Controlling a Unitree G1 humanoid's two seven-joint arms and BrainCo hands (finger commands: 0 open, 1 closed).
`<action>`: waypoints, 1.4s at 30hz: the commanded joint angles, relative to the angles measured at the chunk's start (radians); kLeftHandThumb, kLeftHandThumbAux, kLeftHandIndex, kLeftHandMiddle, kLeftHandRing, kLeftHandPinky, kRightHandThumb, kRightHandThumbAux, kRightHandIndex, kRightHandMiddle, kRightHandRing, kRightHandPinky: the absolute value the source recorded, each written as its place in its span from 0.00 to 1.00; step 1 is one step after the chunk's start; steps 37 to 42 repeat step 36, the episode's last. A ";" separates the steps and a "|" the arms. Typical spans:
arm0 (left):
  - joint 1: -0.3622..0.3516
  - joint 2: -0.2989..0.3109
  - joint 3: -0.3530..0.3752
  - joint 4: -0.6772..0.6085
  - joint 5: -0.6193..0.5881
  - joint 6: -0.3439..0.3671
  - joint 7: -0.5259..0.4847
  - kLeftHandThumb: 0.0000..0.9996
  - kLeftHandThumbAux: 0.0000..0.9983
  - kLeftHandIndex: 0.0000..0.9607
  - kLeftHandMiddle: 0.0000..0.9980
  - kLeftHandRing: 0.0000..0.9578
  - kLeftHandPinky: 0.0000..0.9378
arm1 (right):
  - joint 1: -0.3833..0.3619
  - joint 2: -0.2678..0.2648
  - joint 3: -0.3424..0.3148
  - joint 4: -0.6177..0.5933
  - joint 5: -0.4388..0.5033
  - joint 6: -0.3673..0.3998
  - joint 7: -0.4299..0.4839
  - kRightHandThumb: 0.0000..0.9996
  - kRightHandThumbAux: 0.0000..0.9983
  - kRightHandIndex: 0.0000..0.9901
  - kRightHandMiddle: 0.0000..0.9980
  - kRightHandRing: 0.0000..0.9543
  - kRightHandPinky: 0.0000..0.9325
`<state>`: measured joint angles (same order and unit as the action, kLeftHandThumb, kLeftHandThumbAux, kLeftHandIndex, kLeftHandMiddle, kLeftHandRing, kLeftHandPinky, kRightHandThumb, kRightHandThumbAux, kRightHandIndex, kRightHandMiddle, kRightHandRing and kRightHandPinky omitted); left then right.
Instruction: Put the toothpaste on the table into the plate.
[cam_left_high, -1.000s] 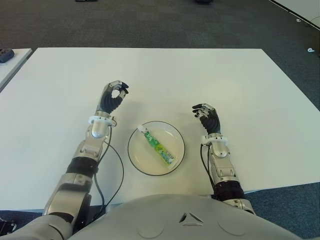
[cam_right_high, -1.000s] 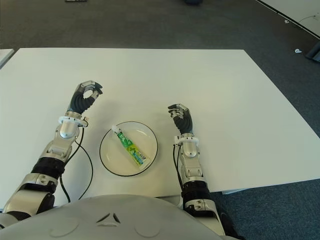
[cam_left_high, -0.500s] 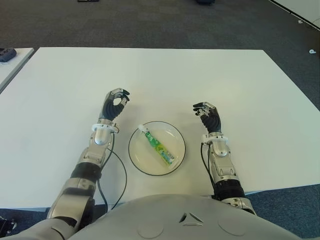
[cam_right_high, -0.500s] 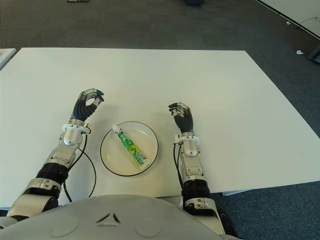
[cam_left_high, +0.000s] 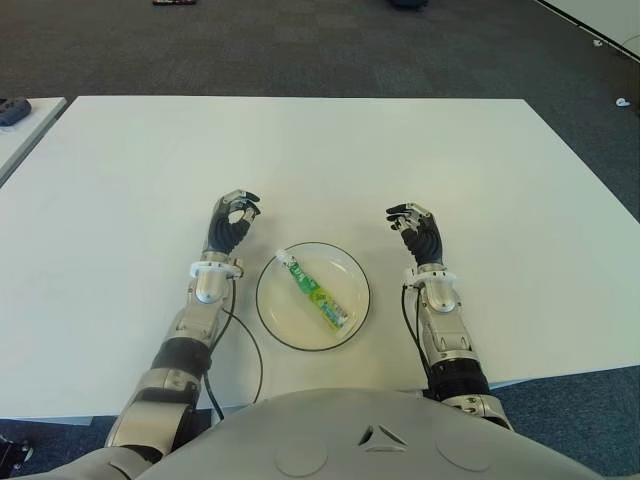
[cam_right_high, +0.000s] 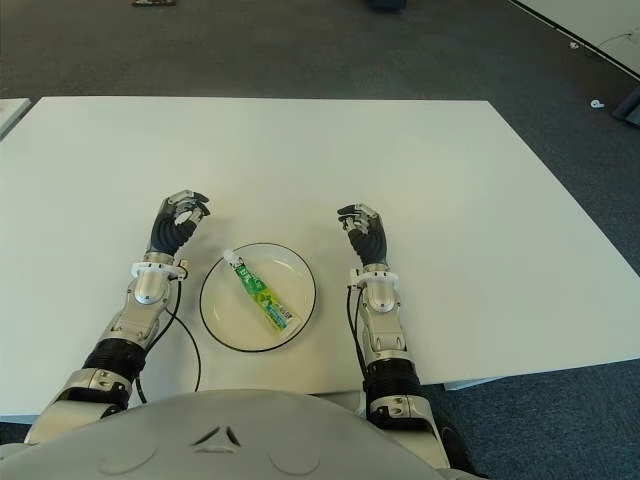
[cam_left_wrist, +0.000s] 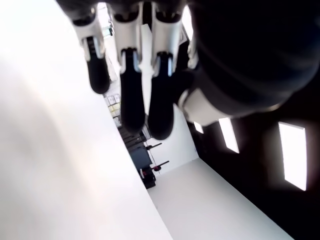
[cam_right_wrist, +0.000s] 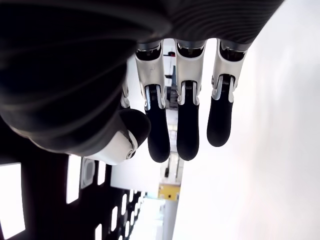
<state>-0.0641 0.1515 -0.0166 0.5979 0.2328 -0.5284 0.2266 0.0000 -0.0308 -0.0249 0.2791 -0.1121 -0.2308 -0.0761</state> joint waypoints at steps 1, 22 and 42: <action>0.005 -0.016 0.005 0.031 -0.002 -0.017 0.026 0.70 0.72 0.45 0.56 0.59 0.57 | 0.000 -0.001 -0.001 -0.008 0.010 0.020 0.003 0.71 0.73 0.43 0.42 0.42 0.45; 0.016 -0.066 0.055 0.053 -0.058 -0.019 0.041 0.70 0.72 0.45 0.56 0.58 0.55 | 0.029 -0.009 0.013 -0.066 -0.004 0.099 0.025 0.71 0.73 0.42 0.41 0.41 0.43; 0.044 -0.073 0.079 0.020 -0.108 0.050 0.009 0.70 0.72 0.45 0.55 0.58 0.55 | 0.031 -0.003 0.027 -0.048 -0.007 0.103 0.013 0.71 0.74 0.42 0.40 0.41 0.45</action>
